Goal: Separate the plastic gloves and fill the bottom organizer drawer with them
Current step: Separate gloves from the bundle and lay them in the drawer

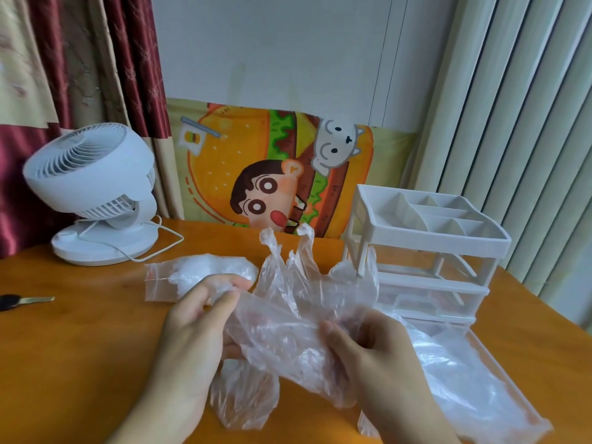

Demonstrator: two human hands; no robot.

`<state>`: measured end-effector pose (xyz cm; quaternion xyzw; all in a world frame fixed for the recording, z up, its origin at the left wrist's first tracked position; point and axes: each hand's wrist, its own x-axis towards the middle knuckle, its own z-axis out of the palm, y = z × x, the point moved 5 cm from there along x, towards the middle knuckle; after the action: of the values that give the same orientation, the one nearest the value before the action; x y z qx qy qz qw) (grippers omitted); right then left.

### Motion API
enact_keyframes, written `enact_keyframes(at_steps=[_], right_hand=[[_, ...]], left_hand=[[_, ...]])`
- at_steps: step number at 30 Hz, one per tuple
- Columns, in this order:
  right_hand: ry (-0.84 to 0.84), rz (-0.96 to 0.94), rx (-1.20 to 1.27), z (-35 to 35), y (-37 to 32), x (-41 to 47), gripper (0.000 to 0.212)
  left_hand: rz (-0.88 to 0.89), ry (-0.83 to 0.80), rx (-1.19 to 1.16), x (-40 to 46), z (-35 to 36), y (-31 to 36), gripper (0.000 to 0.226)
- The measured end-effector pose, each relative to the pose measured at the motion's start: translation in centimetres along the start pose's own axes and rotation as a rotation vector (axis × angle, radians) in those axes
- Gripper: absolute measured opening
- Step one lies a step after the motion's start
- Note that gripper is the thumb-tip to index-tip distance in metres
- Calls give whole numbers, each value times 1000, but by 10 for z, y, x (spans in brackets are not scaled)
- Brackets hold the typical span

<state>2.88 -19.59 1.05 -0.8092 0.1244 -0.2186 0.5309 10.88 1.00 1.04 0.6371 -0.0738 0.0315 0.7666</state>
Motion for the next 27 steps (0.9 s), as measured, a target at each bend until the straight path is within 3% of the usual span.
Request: enact_keyframes(at_steps=[7,10,13,19,22,27], right_hand=[[15,2,18,-3,3,3,29],[23,-10,33,-4,2,2,23],[37,-56,51,-5,-2,1,18],[22,-56,146,-6,-8,-3,22],[18,21,304,-6,-8,-4,15],[138,44,352,-16,-2,0,27]], left_hand=[[-73,36,-167,9,-5,-1,33],[-275,-106,-209,5,11,-4,39],[-344,-360,-82,-9,29,-10,46],[-176,-347,107,-8,20,-14,24],[-78,-336,137,-10,21,-10,25],[-61,-365,160,-12,24,-10,32]])
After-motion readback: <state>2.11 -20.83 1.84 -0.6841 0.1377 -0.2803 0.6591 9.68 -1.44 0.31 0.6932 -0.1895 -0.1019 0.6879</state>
